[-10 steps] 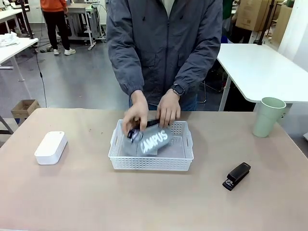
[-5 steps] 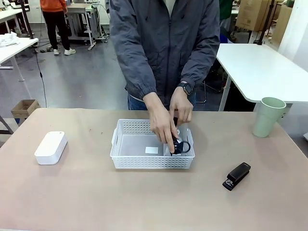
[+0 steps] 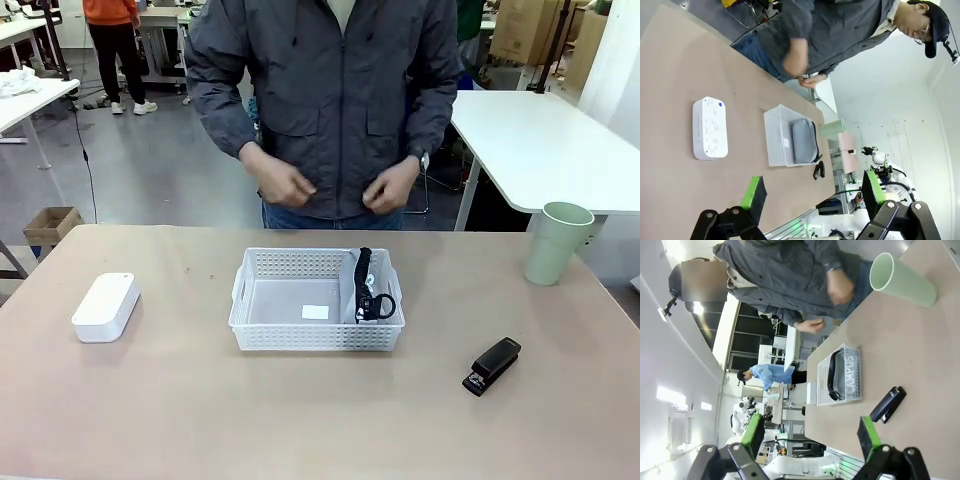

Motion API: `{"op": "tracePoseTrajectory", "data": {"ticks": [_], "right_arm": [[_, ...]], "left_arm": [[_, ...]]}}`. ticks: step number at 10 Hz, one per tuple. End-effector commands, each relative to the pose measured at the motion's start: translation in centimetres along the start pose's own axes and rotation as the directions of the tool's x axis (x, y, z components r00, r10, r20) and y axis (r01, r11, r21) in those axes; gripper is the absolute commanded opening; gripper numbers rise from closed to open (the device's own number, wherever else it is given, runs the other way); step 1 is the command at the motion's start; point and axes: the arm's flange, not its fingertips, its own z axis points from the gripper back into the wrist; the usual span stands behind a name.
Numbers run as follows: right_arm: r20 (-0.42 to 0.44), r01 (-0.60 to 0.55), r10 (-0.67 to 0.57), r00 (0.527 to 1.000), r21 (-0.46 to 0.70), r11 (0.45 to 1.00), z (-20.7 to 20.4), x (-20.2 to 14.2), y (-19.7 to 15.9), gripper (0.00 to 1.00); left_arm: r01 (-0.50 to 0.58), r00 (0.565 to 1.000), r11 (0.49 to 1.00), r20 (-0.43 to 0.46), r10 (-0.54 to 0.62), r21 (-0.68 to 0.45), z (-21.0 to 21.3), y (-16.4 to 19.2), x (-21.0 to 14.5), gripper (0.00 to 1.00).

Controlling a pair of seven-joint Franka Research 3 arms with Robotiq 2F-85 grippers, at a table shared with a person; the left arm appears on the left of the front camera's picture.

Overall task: Efficiently arrange items inside the basket to fit them all.
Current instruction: Pick up the Digital clock and place it inside the Organizing basket.

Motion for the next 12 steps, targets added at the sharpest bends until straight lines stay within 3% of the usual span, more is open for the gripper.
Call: {"op": "tracePoseTrajectory", "data": {"ticks": [1,7,9,11,12], "right_arm": [[0.01,-0.021,0.021,1.0,0.025,0.999,0.0,0.2,0.2,1.0],[0.01,-0.021,0.021,1.0,0.025,0.999,0.0,0.2,0.2,1.0],[0.01,-0.021,0.021,1.0,0.025,0.999,0.0,0.2,0.2,1.0],[0.01,-0.021,0.021,1.0,0.025,0.999,0.0,0.2,0.2,1.0],[0.01,-0.021,0.021,1.0,0.025,0.999,0.0,0.2,0.2,1.0]], "left_arm": [[0.022,1.0,1.0,0.009,-0.022,-0.023,0.1,-0.1,0.3,1.0],[0.001,1.0,1.0,-0.001,-0.001,0.0,0.0,-0.1,0.0,1.0],[0.116,0.973,0.976,-0.22,-0.074,0.187,-4.9,-4.2,0.9,1.0],[0.307,0.883,0.886,-0.452,-0.128,0.347,-10.6,-5.7,1.0,1.0],[0.37,0.844,0.835,-0.523,-0.118,0.408,-13.3,-5.3,0.4,1.0]]}}
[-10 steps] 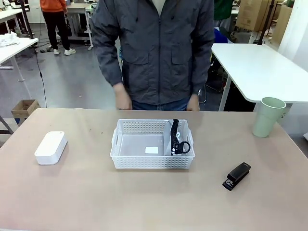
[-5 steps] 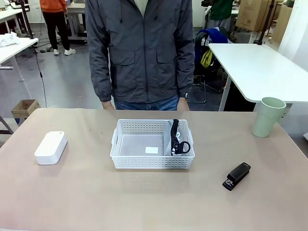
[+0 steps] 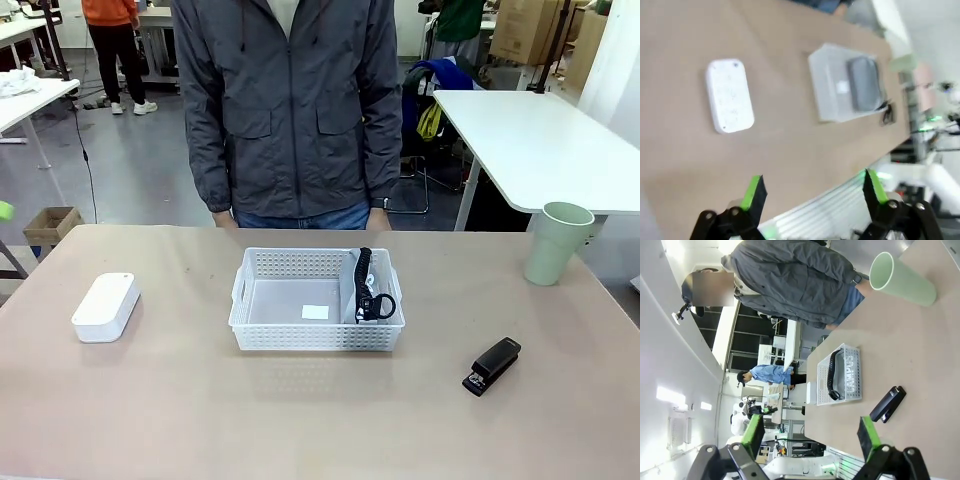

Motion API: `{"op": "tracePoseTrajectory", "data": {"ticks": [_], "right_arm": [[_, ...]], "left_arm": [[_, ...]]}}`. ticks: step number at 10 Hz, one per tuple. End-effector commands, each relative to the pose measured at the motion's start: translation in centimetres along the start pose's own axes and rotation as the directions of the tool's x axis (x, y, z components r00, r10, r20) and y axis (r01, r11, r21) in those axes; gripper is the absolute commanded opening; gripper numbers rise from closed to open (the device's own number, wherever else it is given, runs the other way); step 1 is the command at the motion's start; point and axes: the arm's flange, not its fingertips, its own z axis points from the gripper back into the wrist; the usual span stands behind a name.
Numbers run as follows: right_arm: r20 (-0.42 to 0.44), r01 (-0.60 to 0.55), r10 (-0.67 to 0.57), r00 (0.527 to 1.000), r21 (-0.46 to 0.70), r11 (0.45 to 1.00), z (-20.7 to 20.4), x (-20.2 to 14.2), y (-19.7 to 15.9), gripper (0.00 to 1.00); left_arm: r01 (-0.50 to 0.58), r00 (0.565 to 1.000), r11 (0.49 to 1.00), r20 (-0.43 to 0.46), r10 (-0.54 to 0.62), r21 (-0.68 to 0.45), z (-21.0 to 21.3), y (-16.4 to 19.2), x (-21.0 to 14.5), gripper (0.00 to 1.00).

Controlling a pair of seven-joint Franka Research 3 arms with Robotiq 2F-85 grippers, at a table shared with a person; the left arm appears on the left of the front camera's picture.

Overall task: Efficiently arrange items inside the basket to fit them all.
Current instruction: Pick up the Digital clock and place it inside the Organizing basket.

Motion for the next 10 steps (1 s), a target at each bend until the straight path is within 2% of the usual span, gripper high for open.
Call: {"op": "tracePoseTrajectory", "data": {"ticks": [1,3,5,6,7,8,10], "right_arm": [[0.012,-0.022,0.022,1.0,0.027,0.999,0.1,0.1,0.2,1.0],[0.012,-0.022,0.022,1.0,0.027,0.999,0.1,0.1,0.2,1.0],[0.012,-0.022,0.022,1.0,0.027,0.999,0.1,0.1,0.2,1.0],[0.012,-0.022,0.022,1.0,0.027,0.999,0.1,0.1,0.2,1.0],[0.012,-0.022,0.022,1.0,0.027,0.999,0.1,0.1,0.2,1.0],[0.012,-0.022,0.022,1.0,0.027,0.999,0.1,0.1,0.2,1.0],[0.012,-0.022,0.022,1.0,0.027,0.999,0.1,0.1,0.2,1.0]], "left_arm": [[0.075,0.989,0.979,-0.14,-0.049,0.19,-4.1,-0.4,1.0,1.0],[0.152,0.982,0.921,-0.164,-0.098,0.36,-8.3,-1.9,1.9,1.0],[0.237,0.971,0.859,-0.146,-0.191,0.455,-11.0,-2.9,1.9,1.0],[0.282,0.959,0.806,-0.17,-0.226,0.52,-12.7,-2.8,1.9,1.0],[0.239,0.969,0.754,-0.097,-0.228,0.612,-13.9,-2.6,2.6,1.0],[0.277,0.96,0.852,-0.164,-0.227,0.444,-10.7,-4.0,4.1,1.0],[0.277,0.96,0.852,-0.164,-0.227,0.444,-10.7,-4.0,4.1,1.0]]}}
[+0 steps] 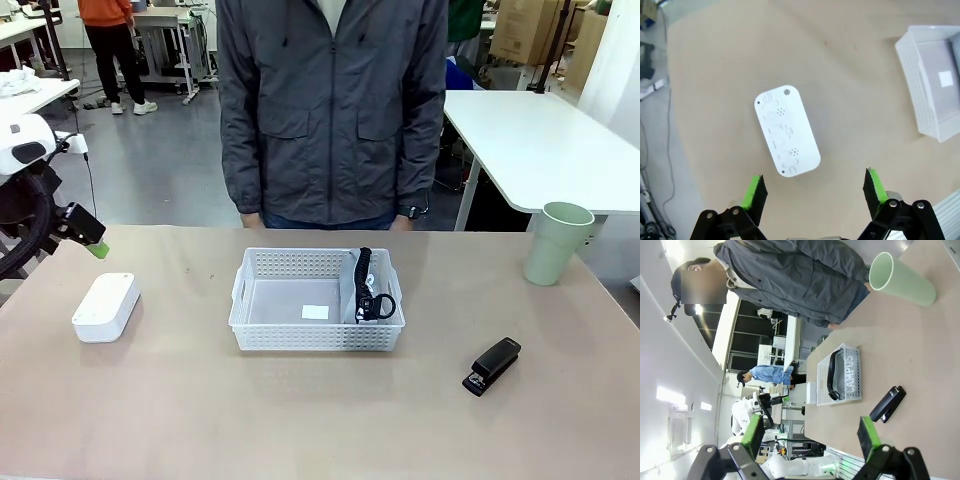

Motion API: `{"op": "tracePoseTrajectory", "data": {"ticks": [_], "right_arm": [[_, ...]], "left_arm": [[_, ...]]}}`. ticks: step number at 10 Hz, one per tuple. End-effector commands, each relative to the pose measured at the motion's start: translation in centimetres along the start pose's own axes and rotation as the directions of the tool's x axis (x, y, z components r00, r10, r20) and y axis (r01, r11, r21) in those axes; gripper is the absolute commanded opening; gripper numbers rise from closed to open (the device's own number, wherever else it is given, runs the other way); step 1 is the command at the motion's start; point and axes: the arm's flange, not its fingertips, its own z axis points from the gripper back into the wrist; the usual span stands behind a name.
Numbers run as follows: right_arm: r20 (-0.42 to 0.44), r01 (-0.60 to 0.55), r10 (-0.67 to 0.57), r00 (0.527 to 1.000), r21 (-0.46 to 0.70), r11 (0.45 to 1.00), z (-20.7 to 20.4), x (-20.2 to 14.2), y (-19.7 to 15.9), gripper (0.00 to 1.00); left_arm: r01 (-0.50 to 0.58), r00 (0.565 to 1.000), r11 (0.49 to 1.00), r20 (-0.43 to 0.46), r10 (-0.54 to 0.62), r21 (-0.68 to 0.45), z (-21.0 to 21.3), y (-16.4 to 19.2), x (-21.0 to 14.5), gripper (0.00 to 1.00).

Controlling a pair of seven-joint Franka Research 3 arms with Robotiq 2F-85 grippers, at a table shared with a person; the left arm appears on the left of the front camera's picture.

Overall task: Efficiently arrange items inside the basket to fit them all.
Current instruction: Pick up the Digital clock and place it inside the Organizing basket.

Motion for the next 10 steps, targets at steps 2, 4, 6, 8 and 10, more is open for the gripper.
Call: {"op": "tracePoseTrajectory", "data": {"ticks": [2,4,6,8,10], "right_arm": [[0.011,-0.023,0.022,1.0,0.027,0.999,0.0,0.2,0.2,1.0],[0.011,-0.023,0.022,1.0,0.027,0.999,0.0,0.2,0.2,1.0],[0.011,-0.023,0.022,1.0,0.027,0.999,0.0,0.2,0.2,1.0],[0.011,-0.023,0.022,1.0,0.027,0.999,0.0,0.2,0.2,1.0],[0.011,-0.023,0.022,1.0,0.027,0.999,0.0,0.2,0.2,1.0]], "left_arm": [[-0.007,1.0,1.0,-0.009,0.007,-0.024,0.8,0.1,-0.6,1.0],[-0.06,0.997,0.997,-0.034,0.062,0.057,-0.5,-0.1,-0.1,1.0],[-0.07,0.996,0.995,-0.058,0.074,0.075,-1.8,-0.1,-0.3,1.0],[-0.095,0.992,0.991,-0.076,0.103,0.097,-3.7,-0.3,-0.6,1.0],[-0.17,0.974,0.972,-0.124,0.191,0.163,-6.4,0.0,0.6,1.0]]}}
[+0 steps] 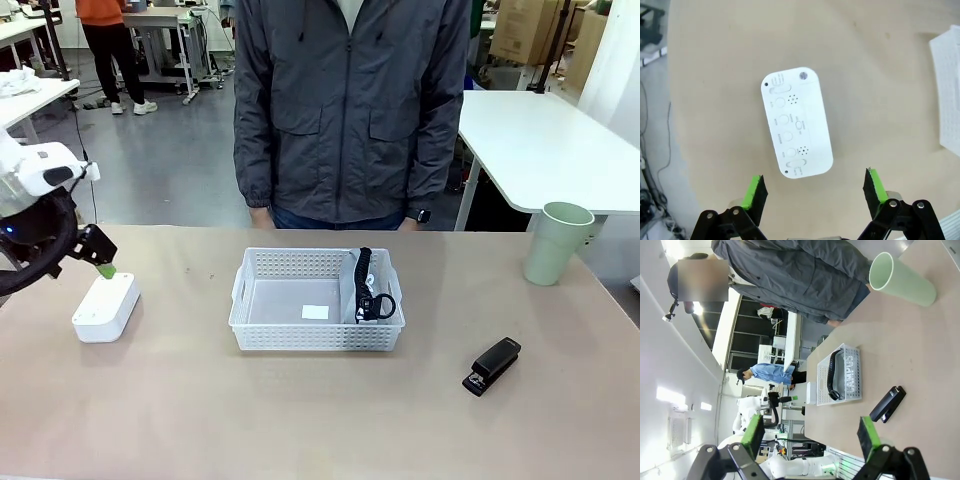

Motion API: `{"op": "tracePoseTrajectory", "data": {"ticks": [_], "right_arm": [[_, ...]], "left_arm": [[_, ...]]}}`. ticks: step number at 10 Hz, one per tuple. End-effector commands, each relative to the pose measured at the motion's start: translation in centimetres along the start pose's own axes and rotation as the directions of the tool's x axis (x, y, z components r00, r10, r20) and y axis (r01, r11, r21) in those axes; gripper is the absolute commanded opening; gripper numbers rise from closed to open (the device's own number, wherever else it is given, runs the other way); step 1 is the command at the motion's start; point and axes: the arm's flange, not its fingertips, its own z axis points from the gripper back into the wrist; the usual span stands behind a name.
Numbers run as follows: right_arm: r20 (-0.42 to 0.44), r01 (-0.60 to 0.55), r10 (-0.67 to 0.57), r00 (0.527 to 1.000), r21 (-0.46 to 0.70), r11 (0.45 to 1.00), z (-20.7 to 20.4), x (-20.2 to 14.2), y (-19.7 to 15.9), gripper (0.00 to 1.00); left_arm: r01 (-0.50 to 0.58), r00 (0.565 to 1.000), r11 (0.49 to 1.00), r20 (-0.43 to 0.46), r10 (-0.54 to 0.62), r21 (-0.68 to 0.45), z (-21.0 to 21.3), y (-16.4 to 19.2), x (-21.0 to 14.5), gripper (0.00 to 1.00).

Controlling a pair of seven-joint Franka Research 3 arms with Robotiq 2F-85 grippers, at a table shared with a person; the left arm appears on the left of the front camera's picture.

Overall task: Efficiently arrange items inside the basket to fit them all.
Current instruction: Pick up the Digital clock and place it inside the Organizing basket.

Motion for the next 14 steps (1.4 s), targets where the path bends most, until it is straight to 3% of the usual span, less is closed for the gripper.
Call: {"op": "tracePoseTrajectory", "data": {"ticks": [1,2,7,14], "right_arm": [[0.011,-0.023,0.023,1.0,0.027,0.999,0.0,0.2,0.2,1.0],[0.011,-0.023,0.023,1.0,0.027,0.999,0.0,0.2,0.2,1.0],[0.011,-0.023,0.023,1.0,0.027,0.999,0.0,0.2,0.2,1.0],[0.011,-0.023,0.023,1.0,0.027,0.999,0.0,0.2,0.2,1.0]], "left_arm": [[-0.017,0.998,0.998,-0.057,0.02,0.054,-2.2,-0.7,1.3,1.0],[0.013,0.996,0.999,-0.083,-0.008,0.051,-3.2,-1.1,1.8,1.0],[-0.052,0.987,0.994,-0.149,0.067,0.1,-7.6,-1.0,4.8,1.0],[-0.116,0.972,0.985,-0.191,0.14,0.132,-9.9,0.8,6.2,1.0]]}}
